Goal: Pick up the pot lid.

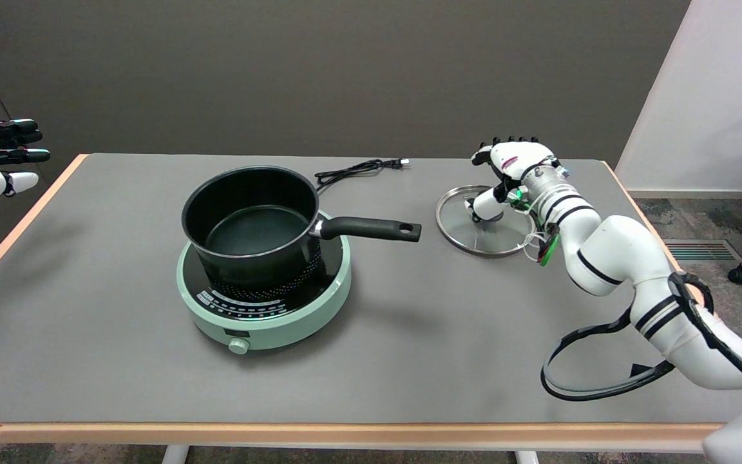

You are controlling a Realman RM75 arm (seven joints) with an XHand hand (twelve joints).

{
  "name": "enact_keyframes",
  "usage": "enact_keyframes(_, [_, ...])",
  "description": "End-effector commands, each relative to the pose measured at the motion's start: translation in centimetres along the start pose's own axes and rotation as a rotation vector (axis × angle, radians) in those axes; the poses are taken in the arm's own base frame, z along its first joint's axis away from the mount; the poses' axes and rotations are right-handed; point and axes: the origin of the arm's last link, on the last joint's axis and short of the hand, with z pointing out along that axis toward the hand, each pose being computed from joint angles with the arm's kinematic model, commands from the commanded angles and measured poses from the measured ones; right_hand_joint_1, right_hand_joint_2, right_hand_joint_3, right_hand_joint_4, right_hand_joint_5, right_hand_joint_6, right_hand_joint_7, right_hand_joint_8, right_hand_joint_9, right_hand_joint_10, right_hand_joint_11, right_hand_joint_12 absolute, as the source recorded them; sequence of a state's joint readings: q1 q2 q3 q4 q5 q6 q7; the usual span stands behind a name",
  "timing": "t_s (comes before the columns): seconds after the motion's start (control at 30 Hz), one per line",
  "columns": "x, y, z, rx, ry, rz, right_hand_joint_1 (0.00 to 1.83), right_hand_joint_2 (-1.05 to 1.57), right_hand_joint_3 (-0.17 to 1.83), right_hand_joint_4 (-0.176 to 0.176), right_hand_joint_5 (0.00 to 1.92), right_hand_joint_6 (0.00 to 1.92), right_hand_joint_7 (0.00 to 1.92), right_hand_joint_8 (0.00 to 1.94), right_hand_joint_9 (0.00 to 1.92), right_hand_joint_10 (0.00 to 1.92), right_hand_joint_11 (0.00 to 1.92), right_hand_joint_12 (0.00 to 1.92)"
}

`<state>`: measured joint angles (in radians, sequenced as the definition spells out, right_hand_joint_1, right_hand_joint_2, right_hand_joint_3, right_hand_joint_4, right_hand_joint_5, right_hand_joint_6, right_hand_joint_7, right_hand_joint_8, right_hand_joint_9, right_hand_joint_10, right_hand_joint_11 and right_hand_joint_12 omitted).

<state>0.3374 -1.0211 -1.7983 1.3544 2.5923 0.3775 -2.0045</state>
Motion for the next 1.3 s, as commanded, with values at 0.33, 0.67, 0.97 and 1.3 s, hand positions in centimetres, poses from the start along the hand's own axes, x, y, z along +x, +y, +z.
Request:
enact_keyframes(0.33, [-1.0, 1.0, 0.0, -0.038, -0.055, -0.023, 0.84, 0.5, 0.97, 0.073, 0.5, 0.22, 0.52, 0.19, 0.58, 0.37, 0.39, 0.91])
enact_keyframes(0.67, [-1.4, 1.0, 0.2, -0.039, -0.069, -0.028, 0.86, 0.5, 0.97, 0.071, 0.53, 0.23, 0.56, 0.18, 0.59, 0.41, 0.41, 0.94])
enact_keyframes(0.97, [-2.0, 1.2, 0.6, -0.049, -0.088, -0.017, 0.86, 0.5, 0.97, 0.071, 0.53, 0.23, 0.56, 0.18, 0.59, 0.41, 0.41, 0.95])
enact_keyframes(1.3, [-2.5, 1.4, 1.1, -0.058, -0.111, -0.012, 0.86, 0.52, 0.96, 0.076, 0.54, 0.24, 0.57, 0.2, 0.61, 0.39, 0.41, 0.95])
